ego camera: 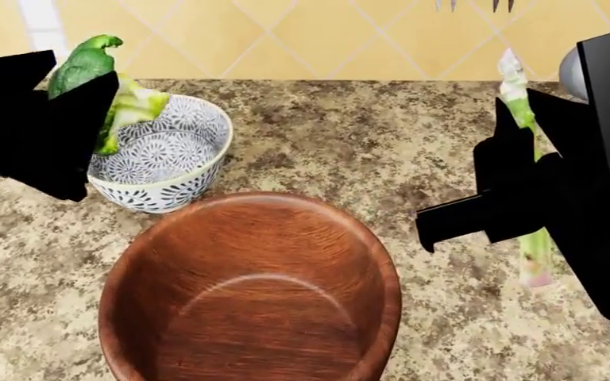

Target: Pick the broccolis and asparaguss from the sink and place them in one bowl. Place the onion in the other bowl. Then turn off the sink faucet.

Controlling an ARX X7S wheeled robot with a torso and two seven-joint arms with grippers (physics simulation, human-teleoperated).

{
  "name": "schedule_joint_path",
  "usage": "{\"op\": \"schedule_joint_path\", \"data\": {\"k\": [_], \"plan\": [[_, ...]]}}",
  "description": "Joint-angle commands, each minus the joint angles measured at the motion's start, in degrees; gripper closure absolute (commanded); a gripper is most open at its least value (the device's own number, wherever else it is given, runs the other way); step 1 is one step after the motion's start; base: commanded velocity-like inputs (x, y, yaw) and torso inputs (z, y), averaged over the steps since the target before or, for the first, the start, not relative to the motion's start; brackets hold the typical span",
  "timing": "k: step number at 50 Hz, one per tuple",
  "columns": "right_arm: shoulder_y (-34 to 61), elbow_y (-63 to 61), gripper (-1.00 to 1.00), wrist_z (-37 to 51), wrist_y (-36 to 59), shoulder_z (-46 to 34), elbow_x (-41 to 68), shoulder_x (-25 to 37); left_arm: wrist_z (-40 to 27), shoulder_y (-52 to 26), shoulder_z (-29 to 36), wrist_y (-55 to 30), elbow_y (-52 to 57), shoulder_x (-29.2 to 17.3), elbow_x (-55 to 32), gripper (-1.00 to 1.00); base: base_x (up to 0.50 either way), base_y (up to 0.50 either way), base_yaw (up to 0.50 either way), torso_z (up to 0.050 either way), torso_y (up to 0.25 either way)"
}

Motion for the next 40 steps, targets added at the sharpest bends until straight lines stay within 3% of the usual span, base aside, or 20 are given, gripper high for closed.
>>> {"op": "schedule_joint_path", "data": {"k": [1, 11, 13, 14, 16, 40], "plan": [[0.9, 0.3, 1.0, 0.6, 1.0, -0.1, 1.5, -0.1, 2.0, -8.5, 4.6, -8.7, 2.6, 4.1, -9.0, 1.0, 0.0, 0.0, 0.0, 0.0, 0.0], [-0.2, -0.1, 1.0, 0.8, 0.6, 0.2, 2.2, 0.5, 5.6, -13.0, 11.2, -15.0, -0.5, 10.3, -9.3, 1.0, 0.0, 0.0, 0.0, 0.0, 0.0], [-0.1, -0.2, 1.0, 1.0, 0.7, 0.2, 2.6, 0.7, 5.3, -14.0, 12.2, -16.0, -2.4, 11.4, -9.9, 1.0, 0.0, 0.0, 0.0, 0.0, 0.0], [0.2, -0.5, 1.0, 1.2, 1.1, 0.0, 3.1, 0.9, 2.6, -15.6, 13.5, -17.2, -6.5, 12.8, -15.0, 1.0, 0.0, 0.0, 0.0, 0.0, 0.0], [-0.4, -0.8, 1.0, 1.8, 0.8, 0.4, 3.7, 1.2, 3.2, -16.7, 14.7, -17.9, -8.8, 14.1, -13.1, 1.0, 0.0, 0.0, 0.0, 0.0, 0.0], [-2.5, -1.1, 1.0, 1.8, -0.3, 0.4, 3.7, 1.9, 5.9, -14.6, 21.2, -19.4, -12.9, 17.7, -6.3, 1.0, 0.0, 0.0, 0.0, 0.0, 0.0]]}}
